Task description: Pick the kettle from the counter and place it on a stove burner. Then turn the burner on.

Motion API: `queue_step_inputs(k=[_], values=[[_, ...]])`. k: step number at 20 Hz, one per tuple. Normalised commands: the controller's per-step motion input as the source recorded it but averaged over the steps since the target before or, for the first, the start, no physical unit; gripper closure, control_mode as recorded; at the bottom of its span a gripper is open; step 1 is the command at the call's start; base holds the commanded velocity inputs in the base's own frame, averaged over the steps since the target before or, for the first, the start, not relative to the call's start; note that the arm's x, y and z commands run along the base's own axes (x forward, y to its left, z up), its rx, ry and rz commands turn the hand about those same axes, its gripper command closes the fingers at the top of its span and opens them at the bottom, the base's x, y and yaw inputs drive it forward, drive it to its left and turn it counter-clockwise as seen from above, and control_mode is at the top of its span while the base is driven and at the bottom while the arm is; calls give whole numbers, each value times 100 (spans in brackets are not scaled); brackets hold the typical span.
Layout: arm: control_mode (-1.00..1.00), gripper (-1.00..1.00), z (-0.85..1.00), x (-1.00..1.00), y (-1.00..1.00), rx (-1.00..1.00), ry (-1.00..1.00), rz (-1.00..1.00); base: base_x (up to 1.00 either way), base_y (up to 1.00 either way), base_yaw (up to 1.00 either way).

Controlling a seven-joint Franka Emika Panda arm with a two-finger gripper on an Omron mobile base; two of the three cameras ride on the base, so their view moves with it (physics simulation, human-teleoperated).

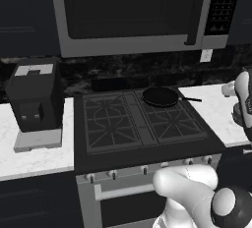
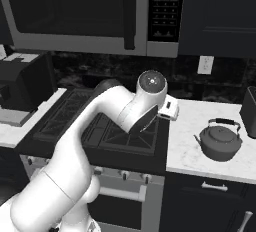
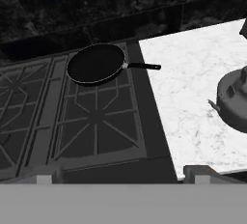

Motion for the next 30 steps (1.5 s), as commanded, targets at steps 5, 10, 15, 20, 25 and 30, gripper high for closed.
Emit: queue_step_inputs(k=[5,10,15,20,25,30], values=[[-100,-100,-15,39,-100,12,2,-45,0,0,0],[-100,-100,0,40,-100,10,10,-46,0,0,0],[-100,-100,-1,37,-96,22,17,-21,0,0,0],[-100,-100,-22,4,-24,3,13,-10,0,0,0],[-100,-100,-35,29,-57,5,11,-20,0,0,0],[-100,-100,-16,2,-45,13,10,-16,0,0,0]])
